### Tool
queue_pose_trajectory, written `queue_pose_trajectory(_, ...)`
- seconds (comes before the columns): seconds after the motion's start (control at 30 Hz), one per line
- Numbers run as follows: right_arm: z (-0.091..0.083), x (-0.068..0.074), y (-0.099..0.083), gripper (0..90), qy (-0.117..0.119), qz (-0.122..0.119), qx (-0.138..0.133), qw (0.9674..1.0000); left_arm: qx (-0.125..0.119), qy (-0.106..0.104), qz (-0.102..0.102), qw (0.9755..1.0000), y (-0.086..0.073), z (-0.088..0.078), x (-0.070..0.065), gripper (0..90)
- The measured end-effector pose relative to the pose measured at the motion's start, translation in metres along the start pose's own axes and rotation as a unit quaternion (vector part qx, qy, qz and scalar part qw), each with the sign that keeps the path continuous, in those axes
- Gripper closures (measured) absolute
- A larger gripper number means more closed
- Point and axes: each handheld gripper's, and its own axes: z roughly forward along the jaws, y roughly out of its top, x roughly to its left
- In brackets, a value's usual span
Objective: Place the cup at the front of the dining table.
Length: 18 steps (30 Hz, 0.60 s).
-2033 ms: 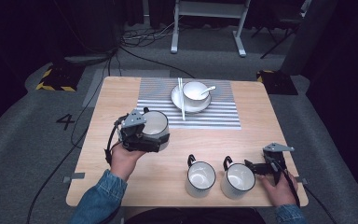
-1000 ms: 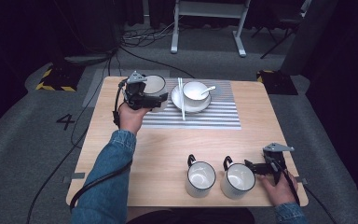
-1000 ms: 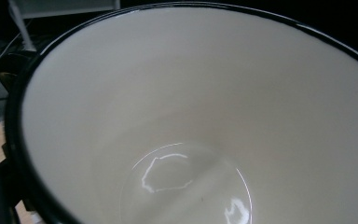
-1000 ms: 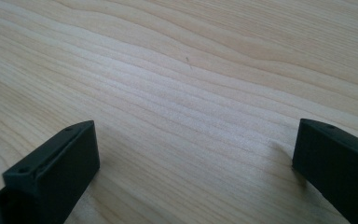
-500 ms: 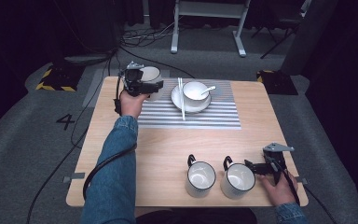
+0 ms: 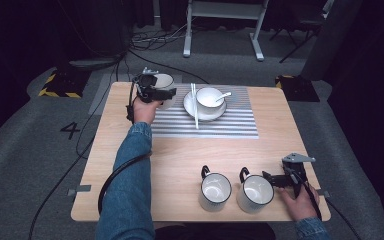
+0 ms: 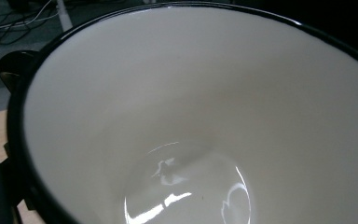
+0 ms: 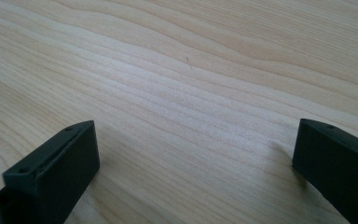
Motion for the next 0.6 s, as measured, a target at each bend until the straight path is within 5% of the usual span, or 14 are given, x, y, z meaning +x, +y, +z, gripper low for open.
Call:
queue_pose_trajectory(0.1,0.000,0.000,0.000,0.6,0.000,0.000,0.000,1.0000,0.003,0.002,-0.010,0.9999,-0.003,0.007,0.001,3.4)
queue_pose_trajectory(0.37,0.000,0.000,0.000,0.6,0.000,-0.001,0.000,1.0000,0.003,0.019,0.006,0.9998,-0.010,0.023,0.005,3.4)
queue_pose_trajectory(0.6,0.000,0.000,0.000,0.6,0.000,-0.001,0.000,1.0000,0.017,0.019,-0.011,0.9996,-0.021,0.042,0.006,3.4)
